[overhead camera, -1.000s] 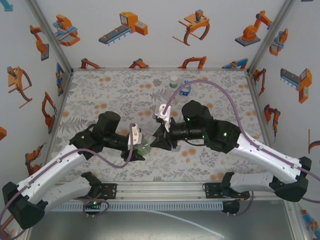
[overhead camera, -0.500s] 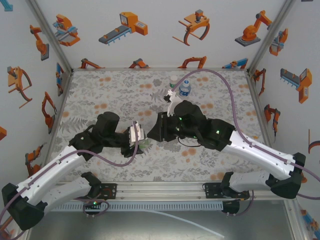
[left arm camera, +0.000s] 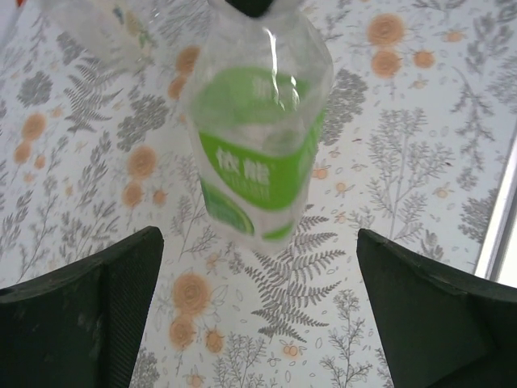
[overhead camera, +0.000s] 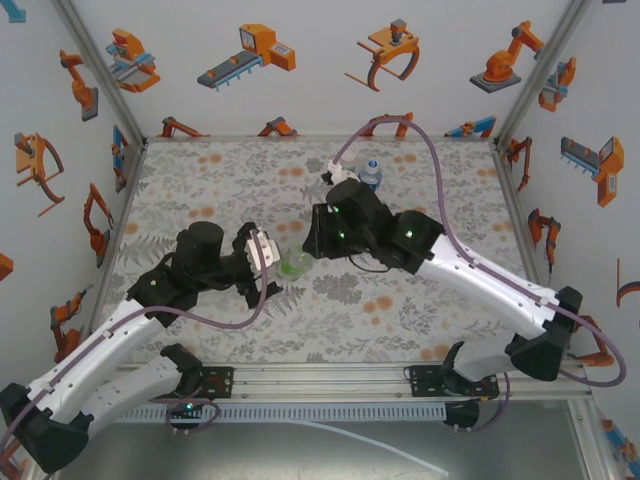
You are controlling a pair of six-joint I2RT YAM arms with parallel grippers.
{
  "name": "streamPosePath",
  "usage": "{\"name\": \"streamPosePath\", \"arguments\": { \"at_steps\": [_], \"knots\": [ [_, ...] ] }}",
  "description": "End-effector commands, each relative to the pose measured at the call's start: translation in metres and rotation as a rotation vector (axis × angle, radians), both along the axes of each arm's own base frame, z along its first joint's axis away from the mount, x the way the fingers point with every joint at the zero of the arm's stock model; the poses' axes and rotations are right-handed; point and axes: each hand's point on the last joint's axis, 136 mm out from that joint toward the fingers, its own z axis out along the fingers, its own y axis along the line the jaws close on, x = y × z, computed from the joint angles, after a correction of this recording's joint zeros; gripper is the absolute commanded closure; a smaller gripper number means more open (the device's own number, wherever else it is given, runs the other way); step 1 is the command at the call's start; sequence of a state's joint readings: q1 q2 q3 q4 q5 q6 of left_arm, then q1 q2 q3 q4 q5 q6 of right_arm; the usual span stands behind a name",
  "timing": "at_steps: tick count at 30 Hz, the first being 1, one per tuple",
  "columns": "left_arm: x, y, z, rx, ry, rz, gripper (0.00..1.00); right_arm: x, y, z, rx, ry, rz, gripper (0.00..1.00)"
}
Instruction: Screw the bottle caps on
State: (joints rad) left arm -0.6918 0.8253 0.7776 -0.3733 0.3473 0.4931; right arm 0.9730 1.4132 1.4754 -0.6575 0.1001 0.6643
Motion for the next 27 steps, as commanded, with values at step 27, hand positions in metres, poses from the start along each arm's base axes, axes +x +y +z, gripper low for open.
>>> {"name": "streamPosePath", "arguments": {
  "at_steps": [27],
  "knots": [
    [0.076,0.064,-0.012,-0.043,0.119,0.552,0.03,0.244,-0.003,-0.072,-0.382,-0.137,-0.064,1.00]
  ]
}}
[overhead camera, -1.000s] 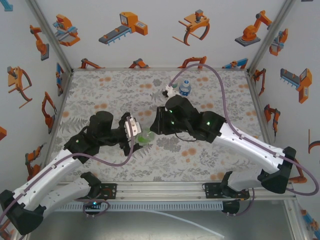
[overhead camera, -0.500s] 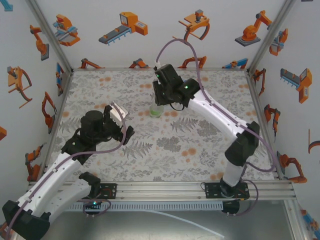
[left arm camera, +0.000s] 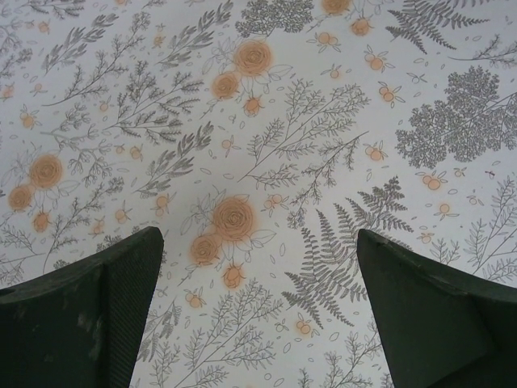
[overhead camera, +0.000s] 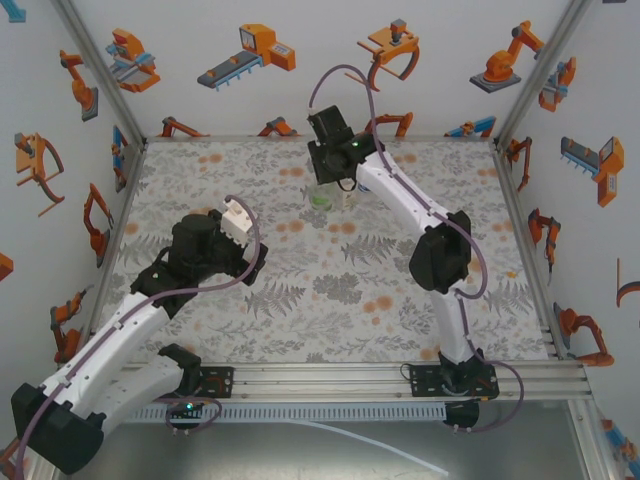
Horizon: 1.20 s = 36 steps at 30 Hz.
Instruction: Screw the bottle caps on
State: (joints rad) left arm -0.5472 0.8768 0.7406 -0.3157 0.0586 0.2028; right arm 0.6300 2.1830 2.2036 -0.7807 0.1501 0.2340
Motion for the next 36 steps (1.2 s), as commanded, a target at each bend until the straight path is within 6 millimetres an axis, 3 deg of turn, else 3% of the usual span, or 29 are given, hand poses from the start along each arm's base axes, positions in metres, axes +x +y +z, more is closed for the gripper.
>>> {"name": "streamPosePath", "arguments": {
  "at_steps": [1,5,13,15,21,24,31,34,36],
  "knots": [
    [0.004,0.003,0.012,-0.001,-0.016,0.018,0.03,0.009,0.007,0.009,0.003,-0.038,0.019,1.00],
    [0.004,0.003,0.012,-0.001,-0.019,0.018,0.03,0.014,0.008,0.002,-0.018,-0.040,0.023,0.98],
    [0.004,0.002,0.010,0.001,-0.010,0.013,0.03,0.012,0.007,-0.014,-0.046,-0.013,0.038,0.65],
    [0.003,0.002,0.009,0.003,-0.009,0.013,0.03,0.011,0.009,-0.013,-0.036,-0.008,0.046,0.62],
    [0.004,0.003,0.006,0.007,-0.002,0.019,0.03,0.008,0.008,0.016,-0.004,-0.038,0.047,0.48],
    [0.005,0.001,0.000,0.026,0.023,0.014,0.03,0.003,0.003,0.034,0.006,-0.063,0.038,0.46],
    [0.020,0.007,-0.007,0.066,0.043,0.085,0.03,-0.023,-0.033,0.071,-0.024,-0.137,-0.010,0.38],
    [0.032,0.019,-0.009,0.082,0.031,0.184,0.03,-0.036,-0.059,0.078,-0.054,-0.172,-0.047,0.24],
    [0.041,0.032,-0.015,0.105,0.019,0.277,0.03,-0.045,-0.080,0.084,-0.063,-0.193,-0.075,0.08]
  ]
}}
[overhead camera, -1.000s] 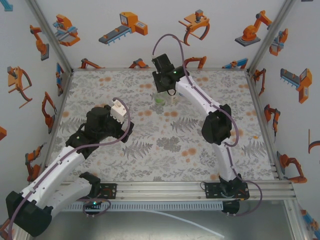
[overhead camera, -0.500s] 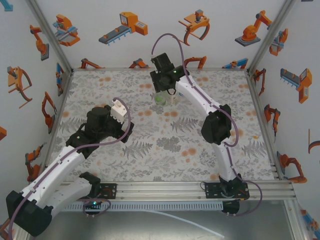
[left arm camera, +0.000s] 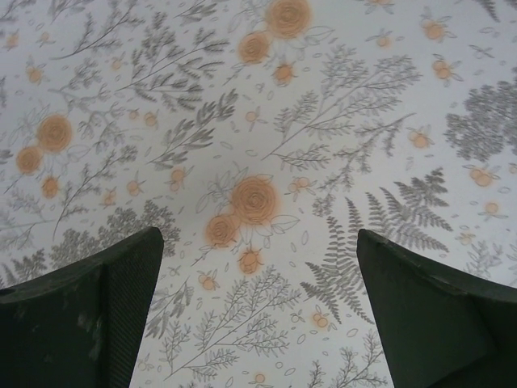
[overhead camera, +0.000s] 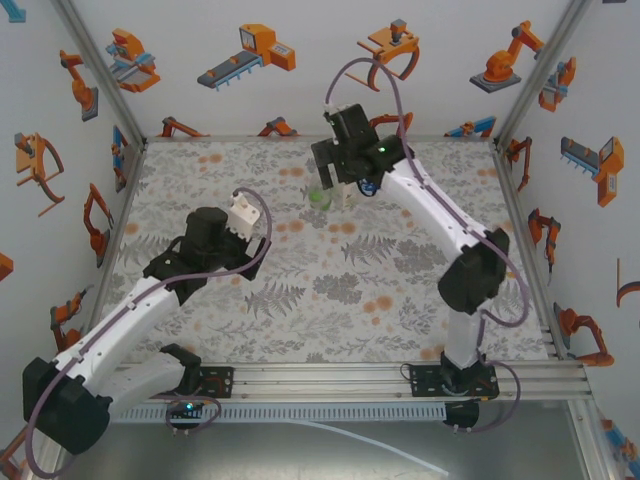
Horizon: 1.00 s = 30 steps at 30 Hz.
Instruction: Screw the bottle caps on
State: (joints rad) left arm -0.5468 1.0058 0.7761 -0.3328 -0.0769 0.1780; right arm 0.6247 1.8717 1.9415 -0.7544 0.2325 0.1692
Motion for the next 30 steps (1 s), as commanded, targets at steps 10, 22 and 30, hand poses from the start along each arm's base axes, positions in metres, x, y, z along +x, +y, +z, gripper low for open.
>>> {"name": "streamPosePath", "arguments": {
  "at_steps": [10,22,30],
  "knots": [
    [0.044,0.070,-0.016,0.068,-0.136,0.407,0.03,-0.032,-0.146,-0.037,-0.087,-0.043,-0.259,0.01],
    [0.076,0.133,-0.044,-0.035,-0.248,0.575,0.03,-0.053,-0.260,-0.155,-0.058,-0.119,-0.463,0.01],
    [0.093,0.147,-0.062,-0.194,-0.324,0.592,0.03,-0.048,-0.292,-0.178,-0.029,-0.206,-0.532,0.01]
  ]
}}
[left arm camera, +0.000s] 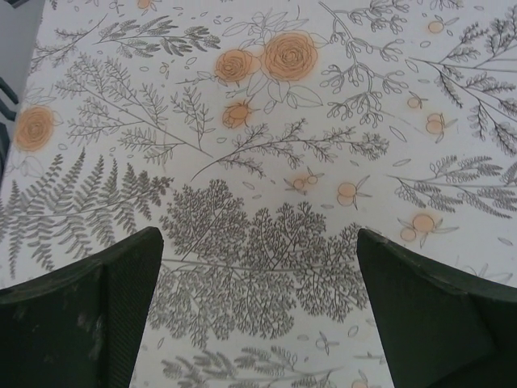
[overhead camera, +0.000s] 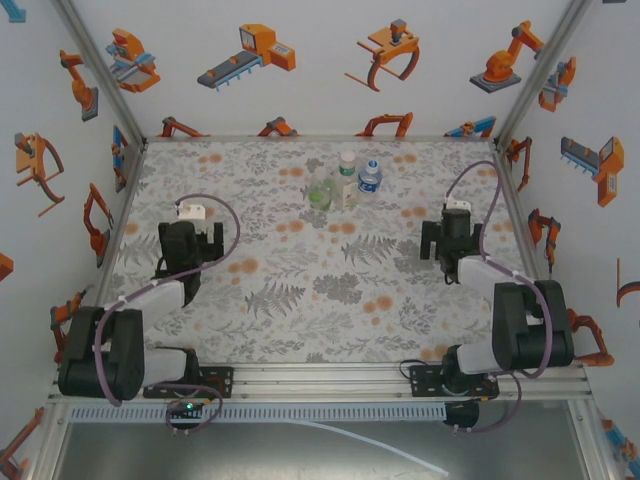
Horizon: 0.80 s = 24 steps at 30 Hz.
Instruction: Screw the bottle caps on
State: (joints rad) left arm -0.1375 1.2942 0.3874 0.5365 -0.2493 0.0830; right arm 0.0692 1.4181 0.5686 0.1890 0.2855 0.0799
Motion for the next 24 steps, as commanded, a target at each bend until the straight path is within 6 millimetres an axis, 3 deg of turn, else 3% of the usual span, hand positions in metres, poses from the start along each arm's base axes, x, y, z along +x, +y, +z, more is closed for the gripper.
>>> {"name": "streamPosePath", "arguments": {
  "at_steps": [1,5,8,16,24],
  "knots": [
    [0.017,0.000,0.020,-0.107,-0.152,-0.008,0.03,0.029,0.000,0.031,0.024,-0.202,0.026,0.01],
    [0.025,0.007,0.001,-0.138,-0.121,0.012,0.03,0.036,0.001,0.038,0.073,-0.293,0.075,0.01],
    [0.023,0.005,-0.011,-0.146,-0.154,-0.010,0.03,0.035,-0.004,0.027,0.125,-0.320,0.080,0.01],
    [0.029,-0.009,-0.015,-0.164,-0.099,-0.100,0.03,0.030,0.001,0.021,0.151,-0.378,0.120,0.01],
    [0.032,0.004,-0.016,-0.163,-0.084,-0.025,0.03,0.029,-0.001,0.020,0.147,-0.375,0.113,0.01]
  ]
}}
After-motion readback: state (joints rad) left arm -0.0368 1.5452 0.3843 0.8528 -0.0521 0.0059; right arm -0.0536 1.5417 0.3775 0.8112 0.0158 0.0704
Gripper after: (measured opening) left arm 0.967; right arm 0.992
